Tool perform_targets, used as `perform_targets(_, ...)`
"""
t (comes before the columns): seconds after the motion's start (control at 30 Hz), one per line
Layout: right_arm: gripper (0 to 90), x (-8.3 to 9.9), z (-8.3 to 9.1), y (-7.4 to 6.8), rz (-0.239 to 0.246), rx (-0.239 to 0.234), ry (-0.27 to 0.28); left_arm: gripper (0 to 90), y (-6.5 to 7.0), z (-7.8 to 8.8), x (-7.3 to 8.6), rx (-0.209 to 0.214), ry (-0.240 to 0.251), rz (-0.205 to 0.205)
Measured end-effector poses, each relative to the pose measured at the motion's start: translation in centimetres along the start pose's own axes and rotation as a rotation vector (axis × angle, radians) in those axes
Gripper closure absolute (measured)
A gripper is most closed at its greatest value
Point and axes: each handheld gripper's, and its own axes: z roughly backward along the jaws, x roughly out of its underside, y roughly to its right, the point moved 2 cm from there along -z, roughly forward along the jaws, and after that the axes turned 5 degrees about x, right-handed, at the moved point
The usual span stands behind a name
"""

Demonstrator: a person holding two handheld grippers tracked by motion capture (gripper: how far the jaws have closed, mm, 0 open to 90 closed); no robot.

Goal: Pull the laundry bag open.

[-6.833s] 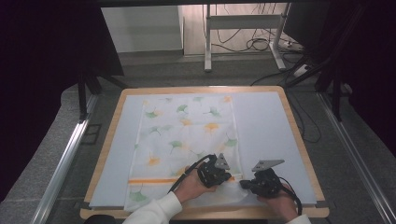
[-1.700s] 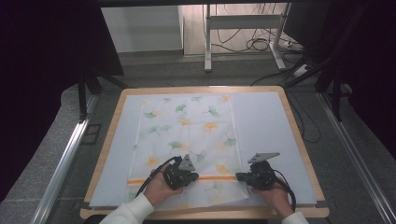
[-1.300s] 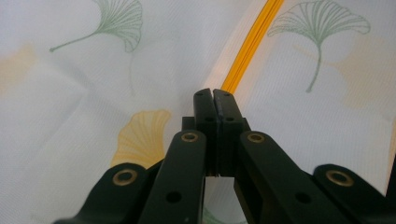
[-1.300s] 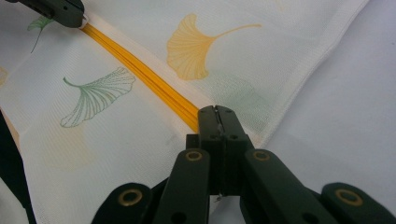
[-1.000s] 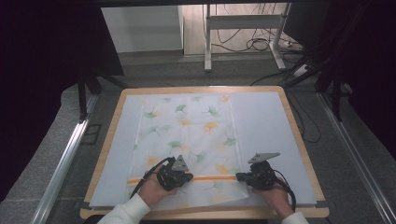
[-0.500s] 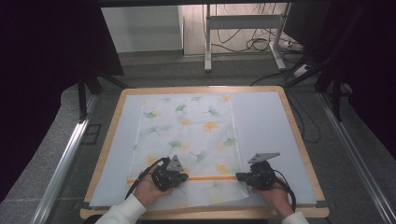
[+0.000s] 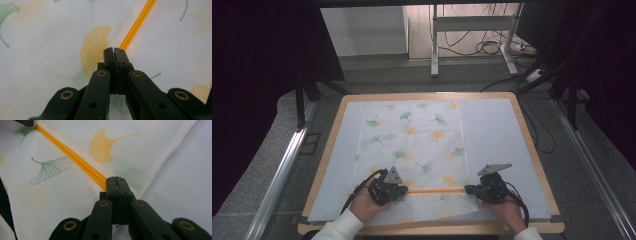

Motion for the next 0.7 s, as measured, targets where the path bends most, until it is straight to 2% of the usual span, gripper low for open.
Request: perform_targets(0.7, 89.8, 0.0, 0.0, -0.1, -0.001, 0.008, 0.001, 90.0, -1.0, 1.6, 2.0, -0.019, 0.001, 0.047)
